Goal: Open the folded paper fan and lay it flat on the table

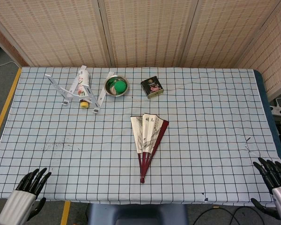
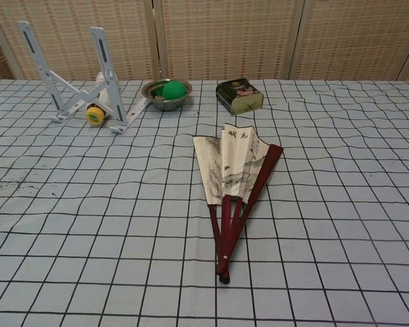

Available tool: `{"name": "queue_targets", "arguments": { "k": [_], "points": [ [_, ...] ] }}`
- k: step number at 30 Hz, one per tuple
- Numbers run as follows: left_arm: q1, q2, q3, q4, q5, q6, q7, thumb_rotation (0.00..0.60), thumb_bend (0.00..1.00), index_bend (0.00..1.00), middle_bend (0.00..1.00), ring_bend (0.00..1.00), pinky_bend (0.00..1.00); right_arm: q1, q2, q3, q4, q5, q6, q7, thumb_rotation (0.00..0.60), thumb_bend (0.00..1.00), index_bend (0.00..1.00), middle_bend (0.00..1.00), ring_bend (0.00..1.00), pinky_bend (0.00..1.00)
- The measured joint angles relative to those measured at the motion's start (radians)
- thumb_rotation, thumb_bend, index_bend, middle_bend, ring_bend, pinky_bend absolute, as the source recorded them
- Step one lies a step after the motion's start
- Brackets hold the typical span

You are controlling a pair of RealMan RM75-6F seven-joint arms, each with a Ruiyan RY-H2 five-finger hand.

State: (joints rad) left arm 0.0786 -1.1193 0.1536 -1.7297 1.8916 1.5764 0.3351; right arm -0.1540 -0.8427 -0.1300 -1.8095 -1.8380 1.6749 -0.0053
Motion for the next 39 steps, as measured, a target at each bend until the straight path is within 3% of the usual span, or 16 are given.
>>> {"name": "queue_targets", "arguments": {
  "k": [8,15,21,27,31,39],
  "points": [
    [-0.008,-0.022,-0.009,0.032,0.017,0.016,-0.021,0.600,0.41,0.00,0.00,0.00,0.13,0.013,-0.023,0.017,0.008,0.010,-0.010,-0.016,0.600,0.10,0.00,0.00,0.00,0.00],
    [-0.034,-0.048,-0.053,0.081,-0.008,0.026,-0.053,0.600,0.42,0.00,0.00,0.00,0.13,0.098,-0.140,0.105,0.049,0.016,-0.062,-0.124,0.600,0.10,0.10,0.00,0.00,0.00],
    [-0.071,-0.096,-0.090,0.157,0.005,0.040,-0.089,0.600,0.42,0.00,0.00,0.00,0.13,0.236,-0.226,0.185,0.036,0.061,-0.252,-0.271,0.600,0.18,0.21,0.00,0.00,0.00],
    [-0.106,-0.112,-0.122,0.149,-0.122,-0.073,-0.079,0.600,0.42,0.00,0.00,0.00,0.13,0.423,-0.373,0.280,0.038,0.210,-0.502,-0.434,0.600,0.18,0.24,0.00,0.00,0.00],
    [-0.135,-0.129,-0.157,0.176,-0.197,-0.115,-0.083,0.600,0.42,0.00,0.00,0.00,0.12,0.565,-0.506,0.335,0.098,0.333,-0.650,-0.531,0.600,0.18,0.25,0.00,0.00,0.00],
    [-0.162,-0.154,-0.187,0.222,-0.276,-0.155,-0.074,0.600,0.42,0.00,0.00,0.00,0.13,0.707,-0.691,0.349,0.285,0.426,-0.755,-0.624,0.600,0.18,0.29,0.00,0.00,0.00]
  ]
}}
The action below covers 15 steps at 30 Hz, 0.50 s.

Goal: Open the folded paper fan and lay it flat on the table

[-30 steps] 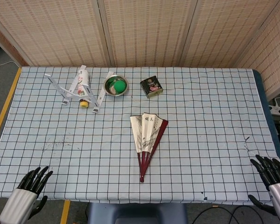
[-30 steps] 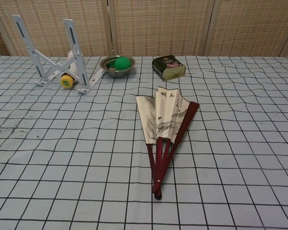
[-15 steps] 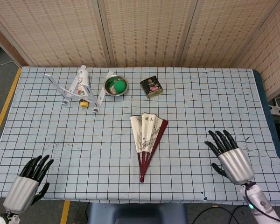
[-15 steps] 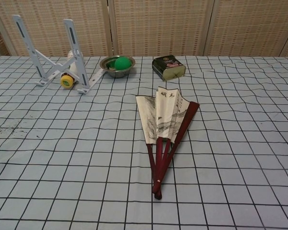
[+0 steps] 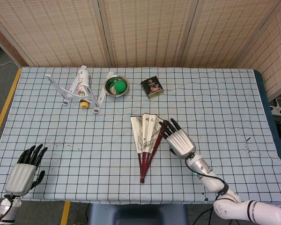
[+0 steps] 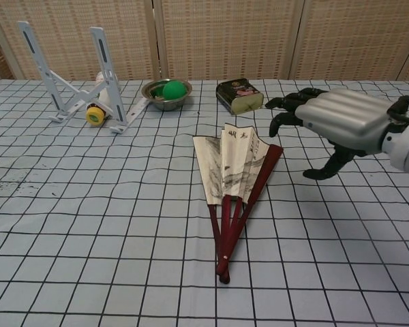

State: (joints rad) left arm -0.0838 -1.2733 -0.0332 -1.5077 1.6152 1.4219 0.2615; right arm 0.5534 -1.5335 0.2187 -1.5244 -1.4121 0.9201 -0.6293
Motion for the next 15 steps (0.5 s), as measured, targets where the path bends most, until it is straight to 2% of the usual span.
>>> {"name": "queue_targets", "arguments": {
  "k": [7,15],
  "points": [
    [-0.006,-0.007,-0.012,0.005,-0.082,-0.027,0.025,0.600,0.41,0.00,0.00,0.00,0.13,0.044,-0.139,-0.037,0.182,-0.013,-0.004,0.064,0.600,0.18,0.34,0.00,0.00,0.00],
    [-0.016,-0.007,-0.004,0.002,-0.099,-0.037,0.040,0.600,0.42,0.00,0.00,0.00,0.13,0.077,-0.302,-0.074,0.415,-0.071,0.054,0.208,0.600,0.18,0.35,0.00,0.00,0.00]
  ]
}}
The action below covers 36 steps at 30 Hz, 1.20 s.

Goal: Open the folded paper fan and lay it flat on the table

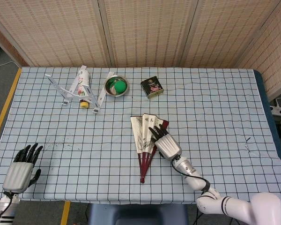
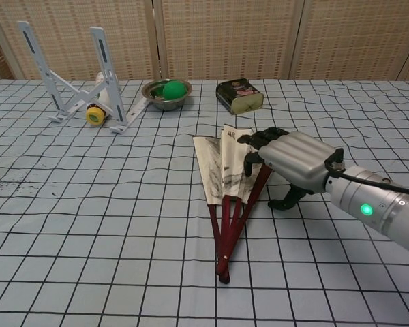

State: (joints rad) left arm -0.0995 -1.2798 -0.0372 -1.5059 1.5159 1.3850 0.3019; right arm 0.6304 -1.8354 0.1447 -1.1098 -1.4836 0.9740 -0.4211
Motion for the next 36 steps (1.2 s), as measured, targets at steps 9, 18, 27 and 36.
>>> {"name": "queue_targets", "arguments": {
  "k": [9,18,27,36],
  "points": [
    [-0.005,0.018,0.001,-0.026,-0.055,-0.024,0.016,0.600,0.42,0.00,0.00,0.00,0.13,0.025,-0.118,-0.019,0.133,-0.037,0.077,0.072,0.600,0.26,0.49,0.03,0.00,0.00],
    [-0.006,0.034,0.010,-0.040,-0.068,-0.022,0.008,0.600,0.42,0.00,0.00,0.00,0.13,0.036,-0.161,-0.029,0.197,-0.071,0.150,0.117,0.600,0.71,0.63,0.15,0.00,0.05],
    [-0.019,0.034,0.023,-0.036,-0.043,-0.033,-0.057,0.600,0.43,0.02,0.00,0.00,0.13,0.033,-0.066,-0.021,0.039,-0.097,0.213,0.130,0.600,0.75,0.67,0.17,0.00,0.06],
    [-0.049,-0.008,0.034,0.064,0.000,-0.065,-0.370,0.600,0.45,0.28,0.00,0.00,0.13,0.048,0.101,0.094,-0.361,0.052,0.152,0.058,0.600,0.75,0.70,0.17,0.00,0.06]
  ]
}}
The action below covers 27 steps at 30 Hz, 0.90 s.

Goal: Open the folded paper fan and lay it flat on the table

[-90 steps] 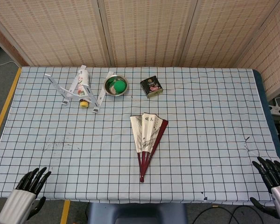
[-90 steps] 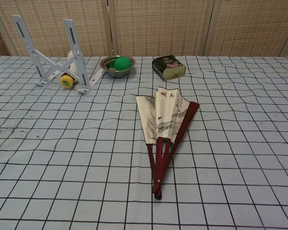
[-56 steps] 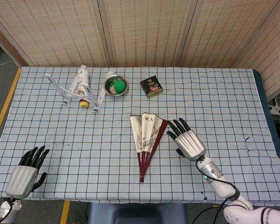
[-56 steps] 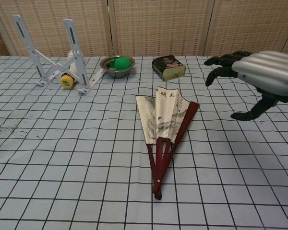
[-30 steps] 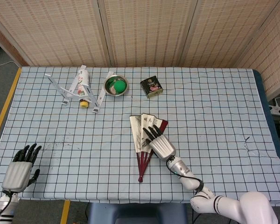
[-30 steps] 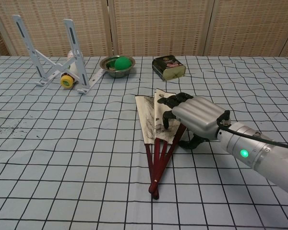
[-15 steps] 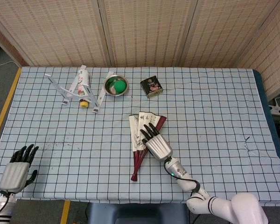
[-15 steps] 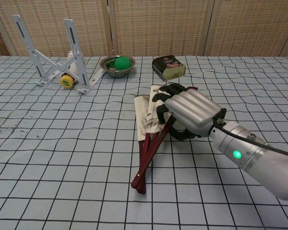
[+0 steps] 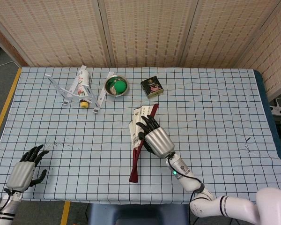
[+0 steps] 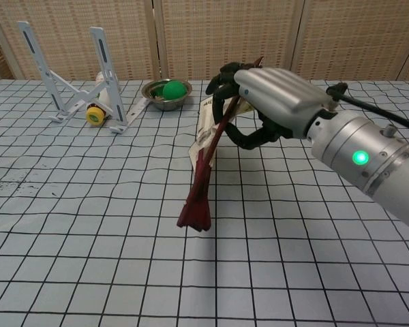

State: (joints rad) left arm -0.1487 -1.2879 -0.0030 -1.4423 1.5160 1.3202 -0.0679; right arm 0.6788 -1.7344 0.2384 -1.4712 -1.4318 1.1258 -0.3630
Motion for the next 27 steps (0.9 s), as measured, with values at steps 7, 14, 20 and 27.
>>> {"name": "queue_targets", "arguments": {
  "k": [7,14,20,27],
  "points": [
    [-0.020,-0.095,0.004,0.062,0.040,0.008,-0.334,0.600,0.44,0.28,0.00,0.00,0.07,0.048,0.058,0.139,-0.186,0.293,-0.074,-0.065,0.600,0.75,0.71,0.17,0.00,0.06],
    [-0.072,-0.258,-0.069,0.070,0.004,0.003,-0.380,0.600,0.43,0.19,0.00,0.00,0.05,0.148,0.031,0.244,-0.273,0.515,-0.079,-0.106,0.600,0.75,0.71,0.17,0.00,0.06],
    [-0.113,-0.375,-0.166,0.089,-0.107,-0.009,-0.326,0.600,0.44,0.21,0.00,0.00,0.05,0.216,-0.025,0.277,-0.285,0.586,-0.033,-0.121,0.600,0.75,0.71,0.17,0.00,0.06],
    [-0.121,-0.359,-0.139,-0.038,-0.105,-0.030,-0.287,0.599,0.43,0.17,0.00,0.00,0.05,0.271,-0.060,0.299,-0.244,0.623,-0.009,-0.128,0.600,0.75,0.71,0.17,0.00,0.06]
  ]
}}
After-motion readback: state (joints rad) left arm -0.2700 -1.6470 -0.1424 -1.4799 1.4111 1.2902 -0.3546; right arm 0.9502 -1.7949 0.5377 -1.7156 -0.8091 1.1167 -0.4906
